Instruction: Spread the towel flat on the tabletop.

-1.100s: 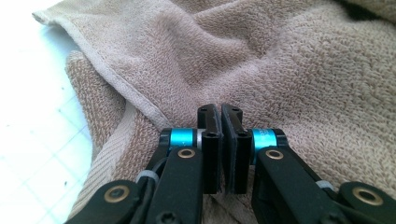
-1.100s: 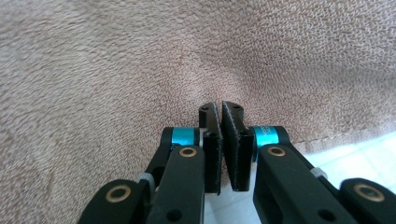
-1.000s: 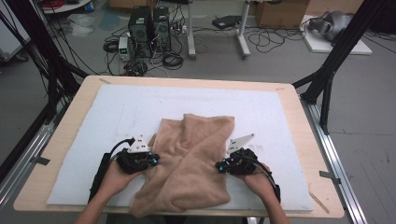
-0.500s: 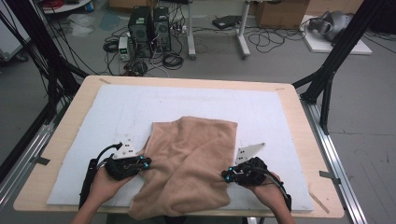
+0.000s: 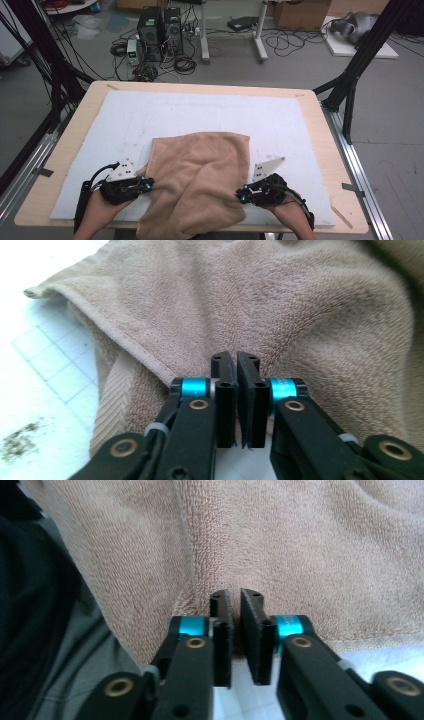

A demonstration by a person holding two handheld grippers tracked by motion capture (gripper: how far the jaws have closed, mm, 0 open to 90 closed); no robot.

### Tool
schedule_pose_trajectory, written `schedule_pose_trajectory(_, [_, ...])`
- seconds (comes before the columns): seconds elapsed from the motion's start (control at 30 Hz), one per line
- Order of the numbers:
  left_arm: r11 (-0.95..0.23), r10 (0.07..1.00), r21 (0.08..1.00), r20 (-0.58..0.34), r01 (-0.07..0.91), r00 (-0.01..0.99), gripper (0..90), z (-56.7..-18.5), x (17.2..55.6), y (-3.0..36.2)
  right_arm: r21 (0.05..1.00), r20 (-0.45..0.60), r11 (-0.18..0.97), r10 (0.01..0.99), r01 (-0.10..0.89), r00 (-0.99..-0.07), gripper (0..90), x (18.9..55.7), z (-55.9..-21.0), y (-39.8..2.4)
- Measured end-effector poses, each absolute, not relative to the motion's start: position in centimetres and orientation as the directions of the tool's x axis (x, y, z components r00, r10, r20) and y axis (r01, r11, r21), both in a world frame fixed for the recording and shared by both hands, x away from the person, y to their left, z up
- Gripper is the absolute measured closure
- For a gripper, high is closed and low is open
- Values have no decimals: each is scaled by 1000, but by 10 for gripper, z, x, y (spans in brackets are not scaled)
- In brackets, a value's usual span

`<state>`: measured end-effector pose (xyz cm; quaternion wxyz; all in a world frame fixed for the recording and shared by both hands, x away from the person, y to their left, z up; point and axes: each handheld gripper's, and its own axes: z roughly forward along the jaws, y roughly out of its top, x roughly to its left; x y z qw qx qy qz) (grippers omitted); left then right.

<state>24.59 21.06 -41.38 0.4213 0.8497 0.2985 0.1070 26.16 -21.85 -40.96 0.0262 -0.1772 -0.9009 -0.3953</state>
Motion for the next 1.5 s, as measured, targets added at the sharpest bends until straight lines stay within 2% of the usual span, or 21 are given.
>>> schedule_pose_trajectory(0.1, [-457,593,785,-82,418,801,697,-408,250,212,722,190,600,307,344,-933,654,266,-404,-219])
schedule_pose_trajectory(0.23, [-430,600,808,-77,402,796,603,-397,260,213,742,184,567,340,357,-922,591,277,-398,-224])
schedule_pose_trajectory(0.37, [-400,618,828,-72,392,783,528,-384,278,212,750,164,550,381,366,-910,565,293,-390,-226])
schedule_pose_trajectory(0.53, [-382,642,848,-41,367,765,471,-371,302,204,766,110,534,438,357,-892,475,315,-379,-225])
schedule_pose_trajectory(0.73, [-404,644,842,-15,357,765,455,-369,327,194,779,83,509,495,366,-865,373,338,-376,-226])
schedule_pose_trajectory(0.83, [-421,647,823,-23,382,762,453,-379,337,189,765,73,519,520,382,-851,352,344,-382,-228])
schedule_pose_trajectory(1.0, [-440,650,789,-49,428,758,456,-398,347,185,753,82,517,541,408,-837,363,348,-400,-231])
schedule_pose_trajectory(1.3, [-498,658,724,-43,477,752,487,-419,359,177,731,109,512,565,451,-818,403,354,-423,-233])
schedule_pose_trajectory(1.5, [-522,658,690,-49,501,751,525,-426,363,177,689,111,555,555,466,-825,452,359,-433,-228])
